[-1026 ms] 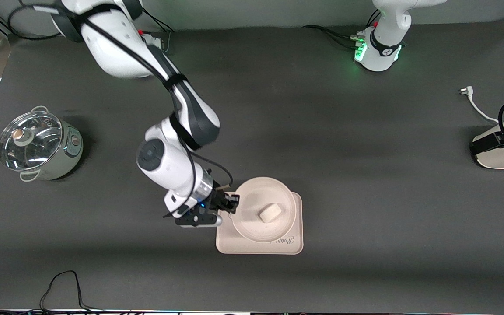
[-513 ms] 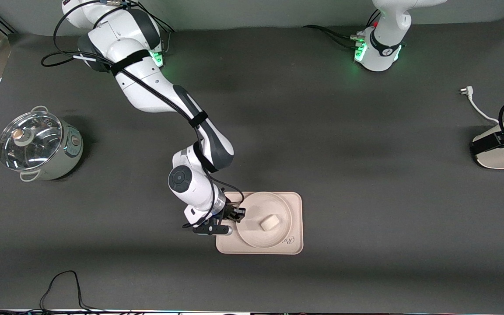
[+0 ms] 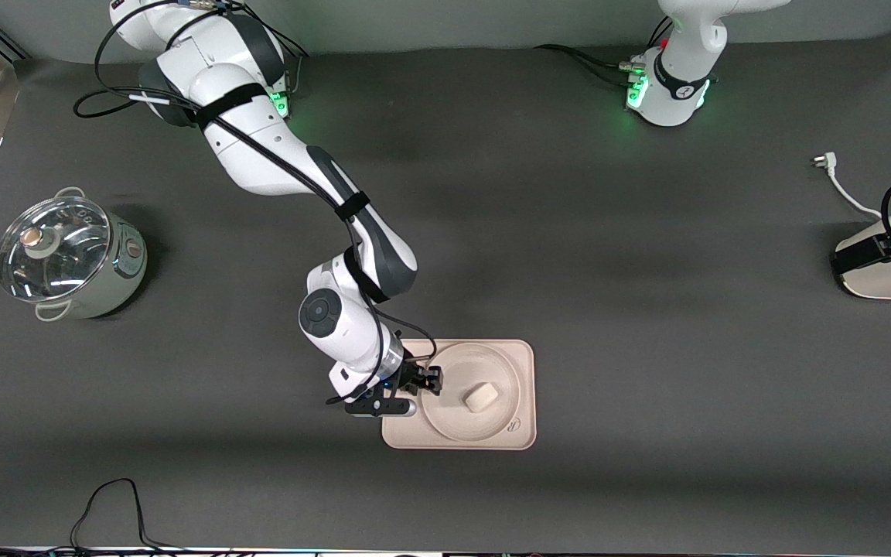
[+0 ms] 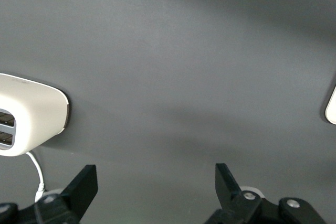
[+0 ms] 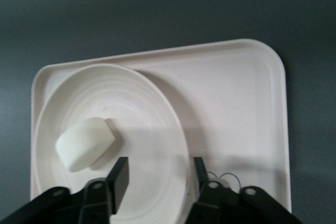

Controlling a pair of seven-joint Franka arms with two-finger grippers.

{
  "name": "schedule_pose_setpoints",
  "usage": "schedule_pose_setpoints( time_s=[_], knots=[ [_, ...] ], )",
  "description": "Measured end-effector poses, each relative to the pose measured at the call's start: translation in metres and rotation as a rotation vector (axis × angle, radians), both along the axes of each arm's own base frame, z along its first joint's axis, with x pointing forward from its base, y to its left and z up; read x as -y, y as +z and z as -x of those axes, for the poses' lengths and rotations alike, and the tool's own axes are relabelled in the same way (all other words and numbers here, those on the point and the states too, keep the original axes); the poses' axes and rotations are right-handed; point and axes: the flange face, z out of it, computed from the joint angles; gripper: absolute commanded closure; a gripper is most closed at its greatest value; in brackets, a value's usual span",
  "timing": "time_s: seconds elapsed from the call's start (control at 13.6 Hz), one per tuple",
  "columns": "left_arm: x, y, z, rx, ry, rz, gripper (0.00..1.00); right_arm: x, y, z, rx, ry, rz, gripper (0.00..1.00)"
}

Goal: Place bun in plate and plate on tray
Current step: 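Open the right gripper to release the plate rim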

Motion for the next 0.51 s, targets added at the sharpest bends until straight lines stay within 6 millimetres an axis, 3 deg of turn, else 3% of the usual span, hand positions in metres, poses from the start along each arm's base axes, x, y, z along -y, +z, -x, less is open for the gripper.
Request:
schedule_pose_setpoints(
  time_s=[0.22,0.51],
  knots=[
    [-0.001,-0.001,0.000,-0.001,0.002,0.000,0.00,0.015,0.052,-0.010,-0.011,0.011,0.032,0.00],
    [-0.001,-0.001,0.000,-0.001,0.002,0.000,0.00,0.084,0.146,-0.021,-0.101,0.023,0.092,0.00]
  ],
)
